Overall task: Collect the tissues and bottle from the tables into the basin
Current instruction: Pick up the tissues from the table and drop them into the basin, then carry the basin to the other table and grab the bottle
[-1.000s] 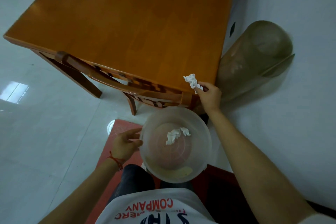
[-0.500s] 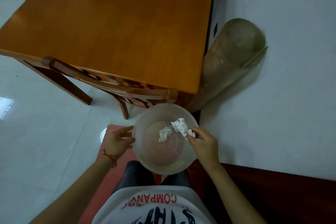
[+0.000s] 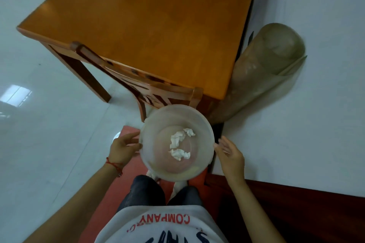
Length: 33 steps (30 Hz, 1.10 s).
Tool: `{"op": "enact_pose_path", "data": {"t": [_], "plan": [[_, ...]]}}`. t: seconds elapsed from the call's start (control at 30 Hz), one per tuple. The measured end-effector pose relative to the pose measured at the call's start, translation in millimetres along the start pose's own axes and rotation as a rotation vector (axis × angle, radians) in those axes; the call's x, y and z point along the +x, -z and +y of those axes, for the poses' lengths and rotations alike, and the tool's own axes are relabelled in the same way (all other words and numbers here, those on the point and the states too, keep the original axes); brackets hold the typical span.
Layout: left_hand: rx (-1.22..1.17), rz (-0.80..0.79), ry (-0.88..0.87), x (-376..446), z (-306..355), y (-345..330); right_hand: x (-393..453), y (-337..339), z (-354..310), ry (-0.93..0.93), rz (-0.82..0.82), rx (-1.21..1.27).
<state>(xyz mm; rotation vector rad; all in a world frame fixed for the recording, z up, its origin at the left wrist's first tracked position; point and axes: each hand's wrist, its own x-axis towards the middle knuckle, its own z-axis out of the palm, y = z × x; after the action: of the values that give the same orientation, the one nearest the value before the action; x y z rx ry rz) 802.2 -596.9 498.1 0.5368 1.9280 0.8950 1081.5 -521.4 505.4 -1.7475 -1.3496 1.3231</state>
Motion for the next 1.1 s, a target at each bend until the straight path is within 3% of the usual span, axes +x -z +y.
{"op": "enact_pose_path", "data": {"t": [0.43, 1.1], "plan": [[-0.269, 0.245, 0.105, -45, -70, 65, -13, -75, -11, 0.044, -0.31, -0.124], [-0.624, 0.628, 0.236, -112, -209, 247, -102, -322, -65, 0.237, -0.71, -0.391]]}}
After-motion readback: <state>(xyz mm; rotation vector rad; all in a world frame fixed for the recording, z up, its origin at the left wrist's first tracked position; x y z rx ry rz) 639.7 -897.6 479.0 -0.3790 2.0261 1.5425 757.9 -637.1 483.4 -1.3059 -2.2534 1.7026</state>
